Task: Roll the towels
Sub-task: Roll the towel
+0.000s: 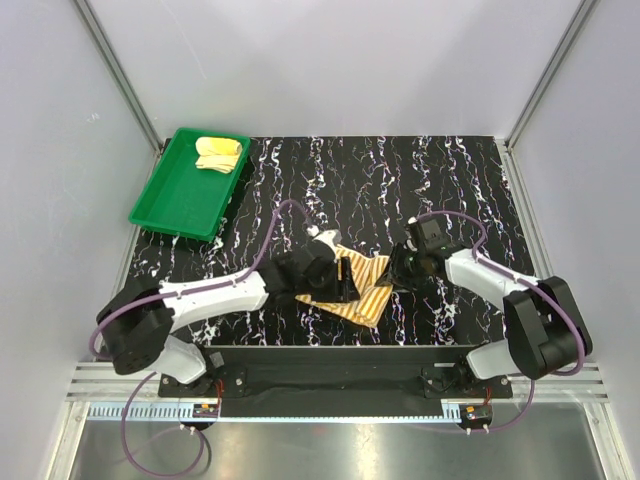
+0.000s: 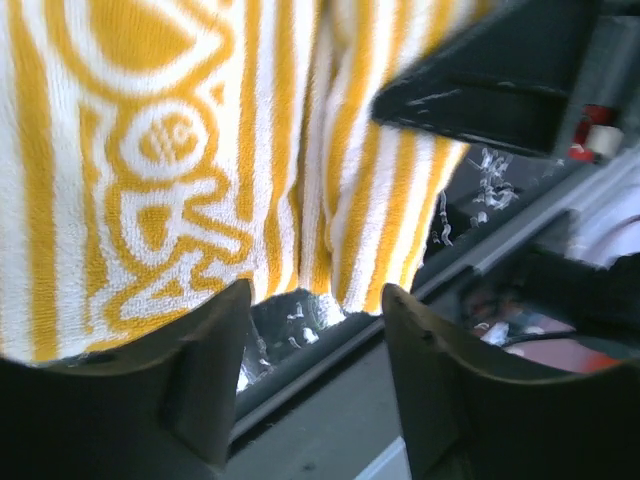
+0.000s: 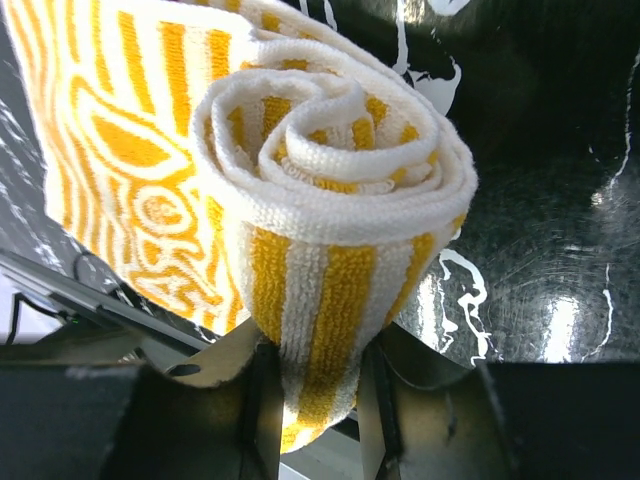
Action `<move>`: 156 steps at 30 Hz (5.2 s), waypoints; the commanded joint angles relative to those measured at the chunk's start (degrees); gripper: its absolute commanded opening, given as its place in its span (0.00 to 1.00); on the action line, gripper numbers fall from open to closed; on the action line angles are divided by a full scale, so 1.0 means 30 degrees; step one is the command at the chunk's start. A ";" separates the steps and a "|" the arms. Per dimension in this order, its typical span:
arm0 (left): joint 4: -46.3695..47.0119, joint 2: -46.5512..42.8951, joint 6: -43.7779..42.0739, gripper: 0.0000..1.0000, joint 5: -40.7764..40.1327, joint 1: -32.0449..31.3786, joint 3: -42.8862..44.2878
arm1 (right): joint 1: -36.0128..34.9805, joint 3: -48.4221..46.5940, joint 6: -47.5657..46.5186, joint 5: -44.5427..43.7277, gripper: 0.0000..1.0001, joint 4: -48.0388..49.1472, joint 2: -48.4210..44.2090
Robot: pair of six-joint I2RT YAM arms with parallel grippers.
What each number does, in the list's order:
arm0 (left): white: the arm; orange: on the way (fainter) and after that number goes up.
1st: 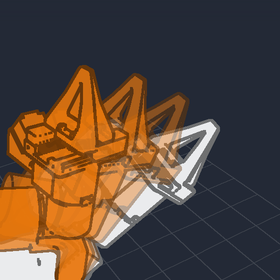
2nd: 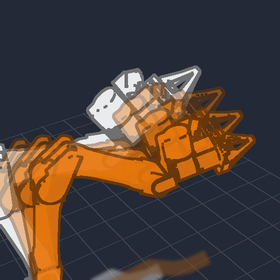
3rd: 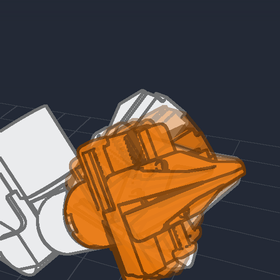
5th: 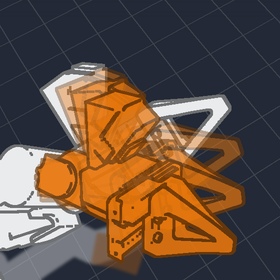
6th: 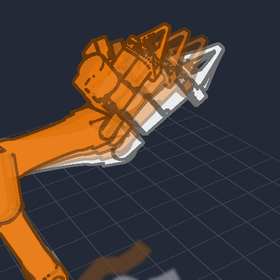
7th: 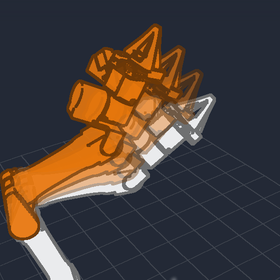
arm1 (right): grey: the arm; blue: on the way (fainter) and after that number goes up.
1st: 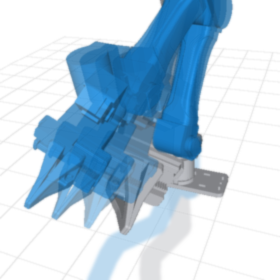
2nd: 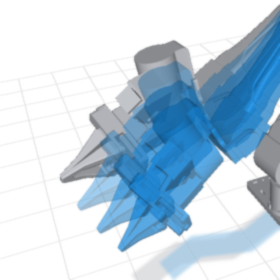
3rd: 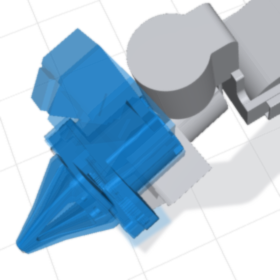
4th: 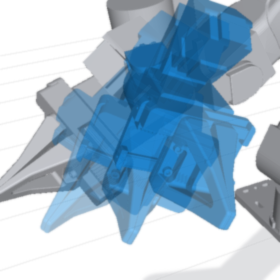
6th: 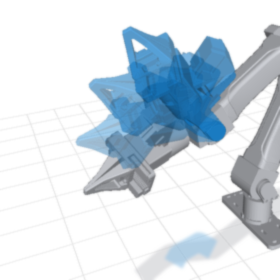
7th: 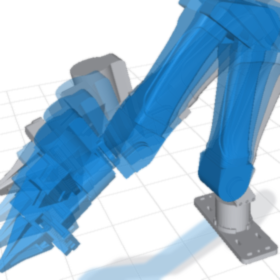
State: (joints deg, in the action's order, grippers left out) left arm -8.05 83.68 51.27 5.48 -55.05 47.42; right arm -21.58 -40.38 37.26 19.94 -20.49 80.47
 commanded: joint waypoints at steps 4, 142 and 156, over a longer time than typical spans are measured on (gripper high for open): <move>-0.3554 -0.0271 -0.5249 0.68 -0.7879 -0.4263 0.3263 | -0.0861 -0.1305 -0.0993 -0.0759 0.35 -0.1811 0.1008; 3.2515 0.6891 1.1918 0.32 0.4181 0.1152 -1.3873 | -0.3733 0.2916 0.2788 0.2848 0.32 1.2172 0.3827; 0.0175 -0.2757 0.1054 0.83 -0.4189 -0.1859 -0.3801 | -0.3733 -0.1859 0.0385 -0.2046 0.31 0.0302 0.1830</move>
State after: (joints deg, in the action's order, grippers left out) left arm 14.24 76.27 64.20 3.97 -58.11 31.44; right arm -32.77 -42.70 41.52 20.38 -10.31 87.26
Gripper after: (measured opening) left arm 0.822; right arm 0.393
